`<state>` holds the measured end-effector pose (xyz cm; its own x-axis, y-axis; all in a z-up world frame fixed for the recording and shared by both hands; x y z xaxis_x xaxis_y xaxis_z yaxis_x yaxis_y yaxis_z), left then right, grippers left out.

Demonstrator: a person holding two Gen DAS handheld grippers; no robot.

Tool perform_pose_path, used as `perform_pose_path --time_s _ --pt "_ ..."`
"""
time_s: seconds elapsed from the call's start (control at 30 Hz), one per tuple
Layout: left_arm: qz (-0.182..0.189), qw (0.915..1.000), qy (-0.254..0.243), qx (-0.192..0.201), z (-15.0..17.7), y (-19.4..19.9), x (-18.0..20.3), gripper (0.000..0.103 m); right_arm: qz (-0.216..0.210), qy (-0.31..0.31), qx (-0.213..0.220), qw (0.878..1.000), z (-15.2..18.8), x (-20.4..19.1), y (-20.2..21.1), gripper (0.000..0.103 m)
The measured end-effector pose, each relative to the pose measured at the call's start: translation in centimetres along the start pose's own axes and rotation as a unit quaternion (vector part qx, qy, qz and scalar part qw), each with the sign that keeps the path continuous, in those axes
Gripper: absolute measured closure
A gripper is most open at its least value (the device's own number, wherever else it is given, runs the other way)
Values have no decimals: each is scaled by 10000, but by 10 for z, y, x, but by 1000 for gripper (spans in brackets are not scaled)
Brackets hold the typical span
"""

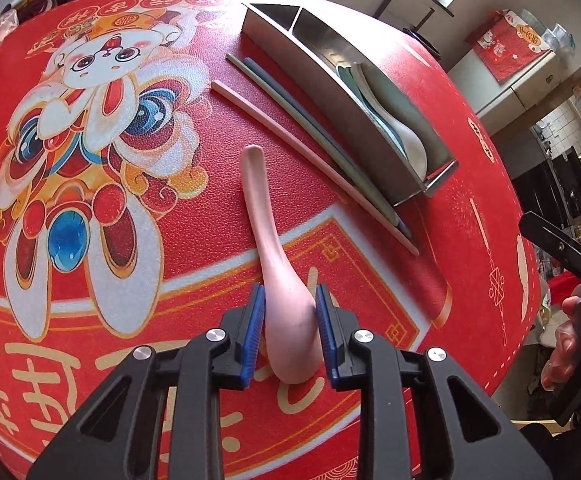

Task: Organize utensils
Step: 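Grasp the pink spoon handle on the tablecloth with the left gripper, then lift the pink spoon with the left gripper while the right moves toward the chopsticks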

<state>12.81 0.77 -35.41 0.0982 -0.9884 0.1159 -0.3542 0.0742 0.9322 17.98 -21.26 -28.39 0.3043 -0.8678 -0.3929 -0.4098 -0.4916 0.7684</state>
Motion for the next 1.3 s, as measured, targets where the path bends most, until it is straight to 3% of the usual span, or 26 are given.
perform_pose_path --time_s 0.3,0.47,0.8,1.03,1.23,1.3 --pt "65 9997 -229 19 -4 -1 17 83 -11 -49 -12 10000 0 3 -1 15" --pt "-33 10000 -40 -28 -2 -3 10 72 -18 -62 16 10000 0 5 1 15" --pt "160 9997 22 -184 5 -11 21 72 -54 -51 -85 9999 5 8 -2 15" --pt "-5 9998 -153 -123 2 -7 29 80 -106 -88 -68 9999 3 14 -1 15" --pt "52 9994 -263 -241 0 -12 38 95 -144 -100 -81 9998 2 18 -2 15" --pt "79 9995 -215 -216 0 -14 38 94 -152 -121 -89 9998 2 20 -2 15"
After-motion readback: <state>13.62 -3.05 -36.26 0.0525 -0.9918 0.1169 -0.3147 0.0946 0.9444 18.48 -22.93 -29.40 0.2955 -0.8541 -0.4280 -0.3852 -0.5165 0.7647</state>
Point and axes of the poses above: each gripper's, at about its wrist camera, not at the fingertips, and y roughly against the way its jaws point, x to its right, z to its underside, the point moved 5 cm from there along -y, roughly the way its jaws point, and after that the axes turned 13 degrees about -z, right-handed, at the moved point
